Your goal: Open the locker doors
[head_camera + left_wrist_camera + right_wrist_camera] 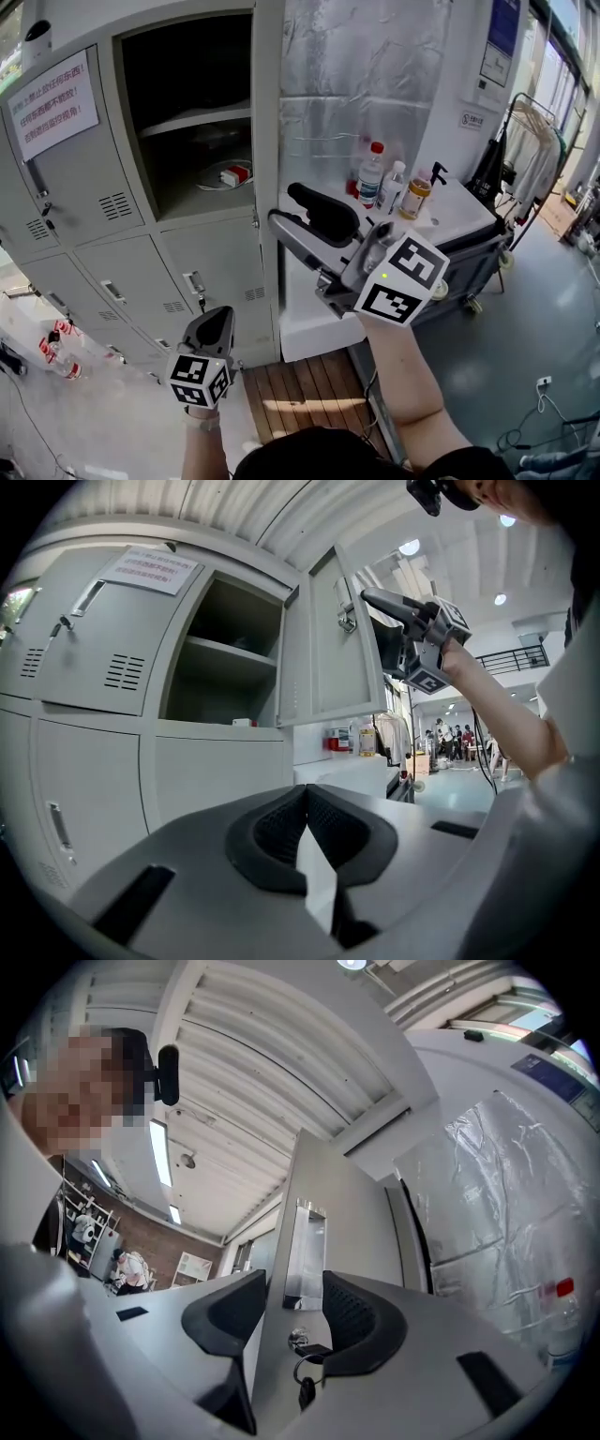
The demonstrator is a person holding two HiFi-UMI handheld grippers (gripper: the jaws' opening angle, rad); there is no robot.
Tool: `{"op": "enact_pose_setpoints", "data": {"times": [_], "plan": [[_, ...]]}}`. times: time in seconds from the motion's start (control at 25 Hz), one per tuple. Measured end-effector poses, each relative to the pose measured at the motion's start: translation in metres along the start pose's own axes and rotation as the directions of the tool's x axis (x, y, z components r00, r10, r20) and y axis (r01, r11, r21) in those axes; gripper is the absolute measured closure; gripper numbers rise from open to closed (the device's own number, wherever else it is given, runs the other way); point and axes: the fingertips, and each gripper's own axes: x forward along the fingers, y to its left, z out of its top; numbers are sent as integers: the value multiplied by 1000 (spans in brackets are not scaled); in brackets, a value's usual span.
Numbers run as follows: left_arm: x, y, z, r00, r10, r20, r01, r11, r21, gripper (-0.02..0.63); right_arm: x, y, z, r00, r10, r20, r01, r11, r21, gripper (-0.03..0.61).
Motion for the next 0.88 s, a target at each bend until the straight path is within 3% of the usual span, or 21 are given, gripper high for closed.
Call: {"op": "enact_pose_setpoints", "data": {"times": [0.6,0.88], "plan": [[28,-47,5,998,-70,-3,70,997,29,596,-62,-35,16,990,-139,-6,138,988,-66,503],[29,-59,9,997,-77,2,76,997,34,597,-78,-54,19,977,-212,-5,211,975,-69,511]]}}
